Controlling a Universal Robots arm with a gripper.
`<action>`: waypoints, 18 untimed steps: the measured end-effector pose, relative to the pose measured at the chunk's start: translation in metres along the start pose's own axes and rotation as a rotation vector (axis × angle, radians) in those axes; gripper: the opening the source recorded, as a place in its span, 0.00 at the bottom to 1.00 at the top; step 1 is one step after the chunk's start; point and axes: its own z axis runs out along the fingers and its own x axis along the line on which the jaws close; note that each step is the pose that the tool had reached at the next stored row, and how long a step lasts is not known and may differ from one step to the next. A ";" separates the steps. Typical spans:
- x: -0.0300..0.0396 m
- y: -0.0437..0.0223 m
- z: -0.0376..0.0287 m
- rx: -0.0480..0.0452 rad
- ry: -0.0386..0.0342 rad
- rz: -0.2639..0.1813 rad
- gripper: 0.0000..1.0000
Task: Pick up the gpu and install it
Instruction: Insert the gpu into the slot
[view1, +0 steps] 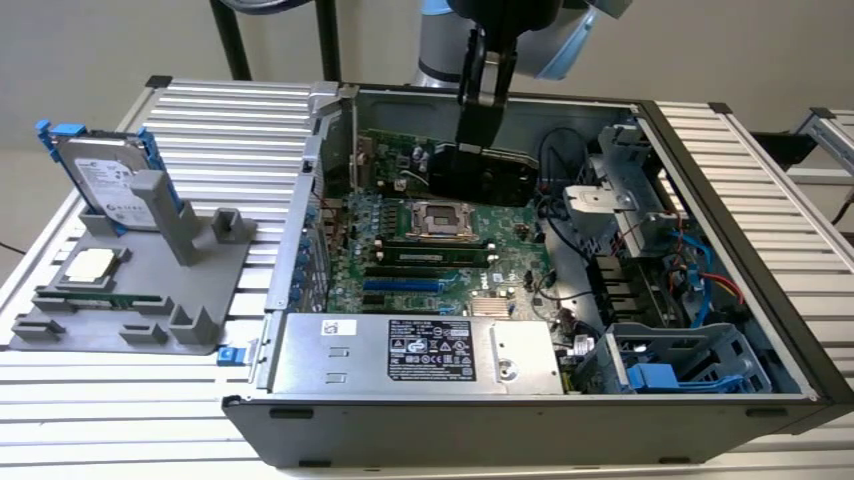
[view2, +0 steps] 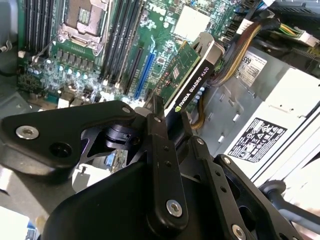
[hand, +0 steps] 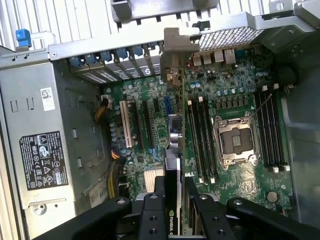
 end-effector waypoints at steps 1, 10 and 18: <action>0.0000 -0.0002 0.0002 0.0000 -0.0001 0.000 0.00; -0.0005 -0.0021 0.0032 0.0001 0.0002 0.001 0.00; -0.0006 -0.0023 0.0071 0.0038 0.0022 0.002 0.00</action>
